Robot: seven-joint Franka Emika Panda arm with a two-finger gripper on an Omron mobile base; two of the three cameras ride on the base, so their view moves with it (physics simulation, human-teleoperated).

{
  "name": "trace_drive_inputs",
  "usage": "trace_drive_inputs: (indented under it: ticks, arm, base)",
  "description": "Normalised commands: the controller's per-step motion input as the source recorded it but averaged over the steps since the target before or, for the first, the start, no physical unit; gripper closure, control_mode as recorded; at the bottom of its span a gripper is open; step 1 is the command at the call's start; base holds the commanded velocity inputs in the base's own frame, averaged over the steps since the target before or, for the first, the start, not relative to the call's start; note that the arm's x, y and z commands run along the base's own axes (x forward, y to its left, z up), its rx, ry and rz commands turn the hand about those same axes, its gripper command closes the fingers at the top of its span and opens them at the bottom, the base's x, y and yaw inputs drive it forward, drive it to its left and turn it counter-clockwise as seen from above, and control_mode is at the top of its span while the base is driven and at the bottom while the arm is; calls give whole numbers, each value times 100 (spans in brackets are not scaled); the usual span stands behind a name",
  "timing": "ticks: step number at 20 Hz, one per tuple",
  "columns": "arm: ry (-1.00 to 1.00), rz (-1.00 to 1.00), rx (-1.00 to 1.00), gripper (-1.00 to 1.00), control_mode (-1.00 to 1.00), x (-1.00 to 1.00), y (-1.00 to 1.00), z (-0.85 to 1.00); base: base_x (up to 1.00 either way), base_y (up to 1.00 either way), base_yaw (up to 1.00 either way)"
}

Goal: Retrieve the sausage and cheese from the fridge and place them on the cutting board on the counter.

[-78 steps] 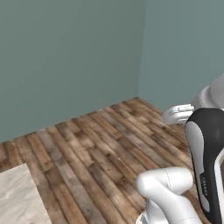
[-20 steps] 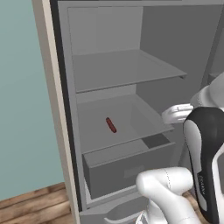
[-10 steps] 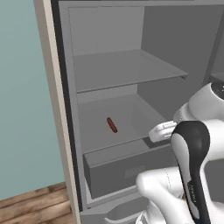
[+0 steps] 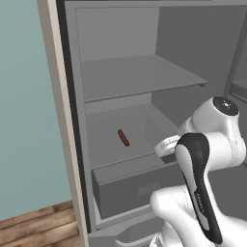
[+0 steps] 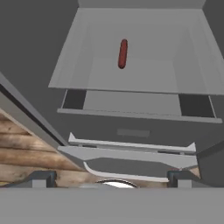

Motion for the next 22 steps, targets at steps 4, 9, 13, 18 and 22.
trace_drive_inputs:
  ticks: [4, 9, 13, 18, 22]
  arm:
    - [0, -1, 0, -100, -100, 45, 12, -12]
    - [0, -9, 0, -100, -100, 17, 3, -38]
    - [0, -11, 0, -100, -100, 18, 10, -17]
    - [-1, -11, 1, -100, -100, 22, 19, -9]
    - [0, -9, 1, -100, -100, 30, 18, -3]
  base:
    - [0, 0, 0]
    - [0, 0, 0]
    - [0, 0, 0]
    - [0, 0, 0]
    - [0, 0, 0]
